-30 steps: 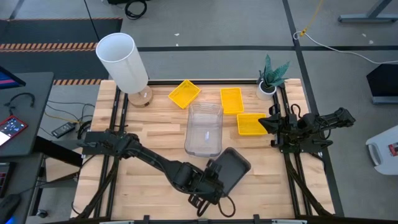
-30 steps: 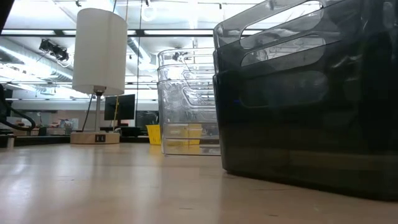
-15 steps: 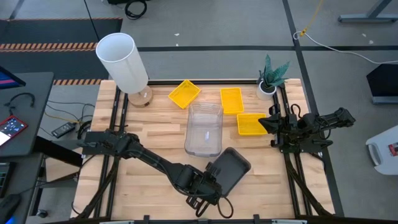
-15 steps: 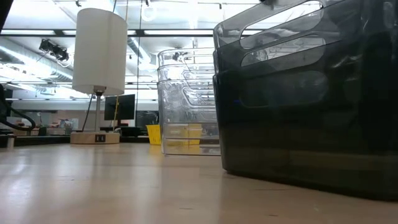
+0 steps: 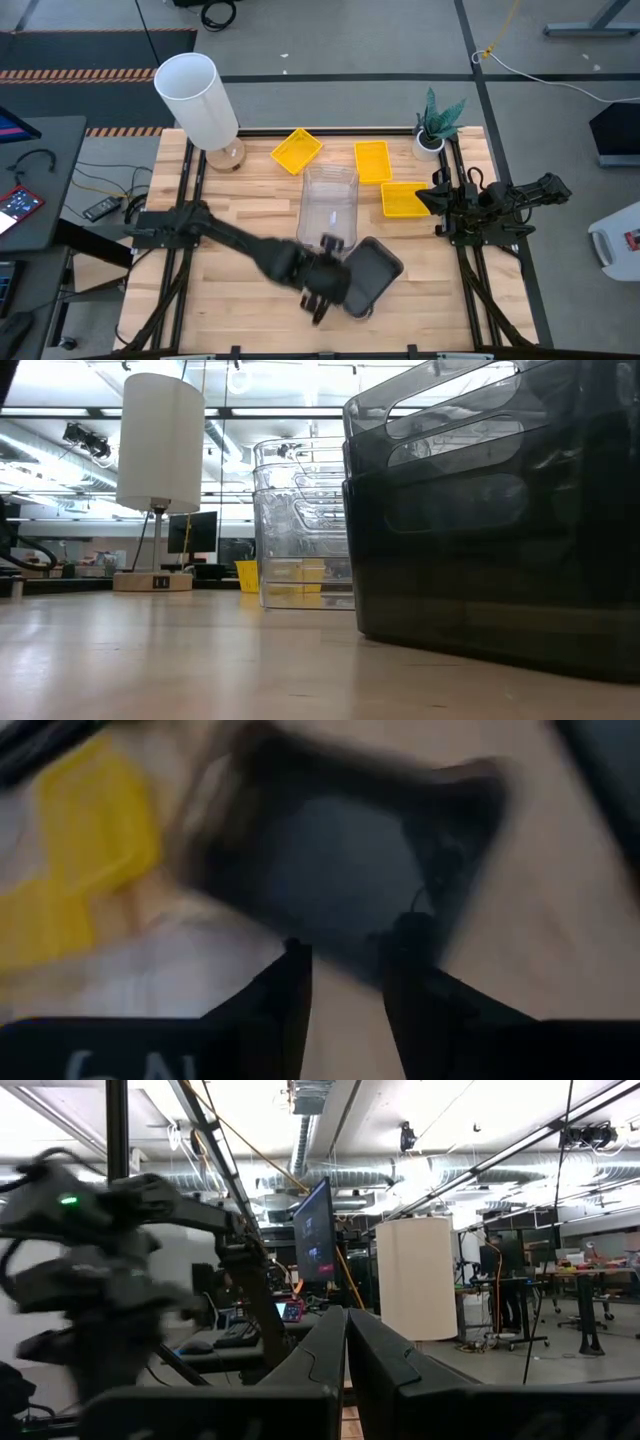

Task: Stack baskets by color
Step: Move the transparent bin to the center of the table

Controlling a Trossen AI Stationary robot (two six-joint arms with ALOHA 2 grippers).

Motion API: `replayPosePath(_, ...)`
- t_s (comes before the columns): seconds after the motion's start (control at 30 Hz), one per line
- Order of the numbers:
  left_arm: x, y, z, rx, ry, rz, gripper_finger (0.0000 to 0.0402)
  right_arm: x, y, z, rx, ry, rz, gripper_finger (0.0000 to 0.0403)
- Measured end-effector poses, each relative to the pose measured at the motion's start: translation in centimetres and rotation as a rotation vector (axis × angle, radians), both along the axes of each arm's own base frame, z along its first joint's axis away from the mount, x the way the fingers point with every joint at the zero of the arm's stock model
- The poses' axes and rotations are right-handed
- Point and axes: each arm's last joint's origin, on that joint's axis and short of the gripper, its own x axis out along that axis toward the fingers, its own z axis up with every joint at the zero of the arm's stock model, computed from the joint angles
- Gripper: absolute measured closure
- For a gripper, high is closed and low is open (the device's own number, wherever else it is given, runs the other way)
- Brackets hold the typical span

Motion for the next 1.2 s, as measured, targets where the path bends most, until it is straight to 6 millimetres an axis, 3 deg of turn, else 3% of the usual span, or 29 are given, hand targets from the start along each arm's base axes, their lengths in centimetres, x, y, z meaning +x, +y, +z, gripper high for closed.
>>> replayPosePath(0.23,1.1,5.3,-1.8,-0.008,0.141,0.189,0.021,0.0,0.0,0.0,0.0,-0.001,0.0,0.038)
replayPosePath(0.4,1.6,7.5,-2.3,-0.058,0.196,0.214,0.0169,0.0,0.0,0.0,0.0,0.0,0.0,0.038)
replayPosePath(0.53,1.8,8.8,-3.0,-0.067,0.256,0.234,0.0158,0.0,0.0,0.0,0.0,-0.001,0.0,0.038)
replayPosePath(0.83,2.4,10.2,-5.0,-0.075,0.356,0.265,0.0199,0.0,0.0,0.0,0.0,0.0,0.0,0.038)
replayPosePath(1.2,2.2,10.1,-5.4,-0.069,0.393,0.286,0.0276,0.0,0.0,0.0,0.0,0.0,0.0,0.038)
